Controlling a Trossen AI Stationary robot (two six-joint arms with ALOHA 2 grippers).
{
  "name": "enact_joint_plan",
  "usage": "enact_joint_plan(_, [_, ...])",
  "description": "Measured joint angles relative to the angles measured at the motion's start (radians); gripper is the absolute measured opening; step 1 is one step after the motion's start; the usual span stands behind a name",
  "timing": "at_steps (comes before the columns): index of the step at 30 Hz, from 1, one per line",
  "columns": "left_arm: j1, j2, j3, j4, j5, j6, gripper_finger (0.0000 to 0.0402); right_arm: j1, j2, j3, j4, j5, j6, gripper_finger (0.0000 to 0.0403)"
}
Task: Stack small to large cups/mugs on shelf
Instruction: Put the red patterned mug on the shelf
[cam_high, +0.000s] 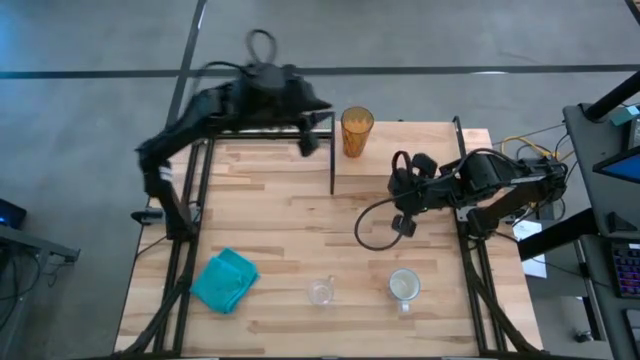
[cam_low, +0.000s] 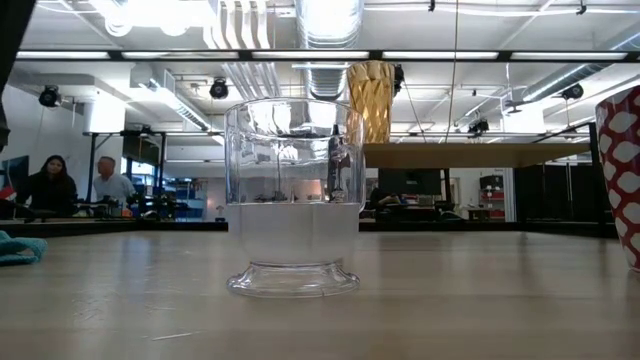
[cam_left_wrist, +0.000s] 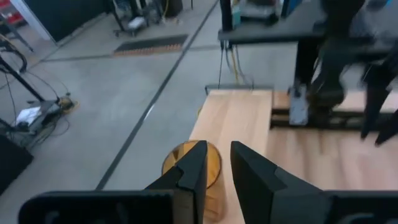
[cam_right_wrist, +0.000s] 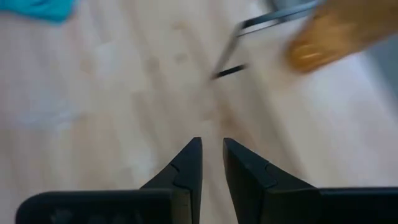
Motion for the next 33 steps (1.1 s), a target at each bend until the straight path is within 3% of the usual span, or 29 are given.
enact_joint_plan(4, [-0.016, -0.088, 0.000, -0.049, 0.001, -0.075, 0.0057, 0.003, 0.012, -0.009, 0.087, -0.209, 0.000, 0.0059])
enact_joint_plan(6, [-0.025, -0.123, -0.001, -0.073, 0.001, -0.096, 0.0057, 0.012, 0.029, -0.011, 0.132, -0.253, 0.000, 0.0059])
enact_joint_plan(11, [-0.044, -0.172, -0.001, -0.116, 0.002, -0.114, 0.0057, 0.031, 0.067, -0.013, 0.109, -0.266, 0.046, 0.0059])
enact_joint_plan(19, [-0.052, -0.181, -0.003, -0.205, 0.003, -0.115, 0.0057, 0.114, 0.117, -0.016, -0.082, -0.278, 0.330, 0.0059])
enact_joint_plan(25, [-0.055, -0.177, -0.004, -0.216, 0.007, -0.115, 0.0057, 0.216, 0.179, -0.065, -0.090, -0.283, 0.463, 0.0059])
enact_joint_plan(33, [-0.062, -0.183, -0.003, -0.216, 0.022, -0.115, 0.0057, 0.259, 0.287, -0.100, -0.083, -0.380, 0.580, 0.0059])
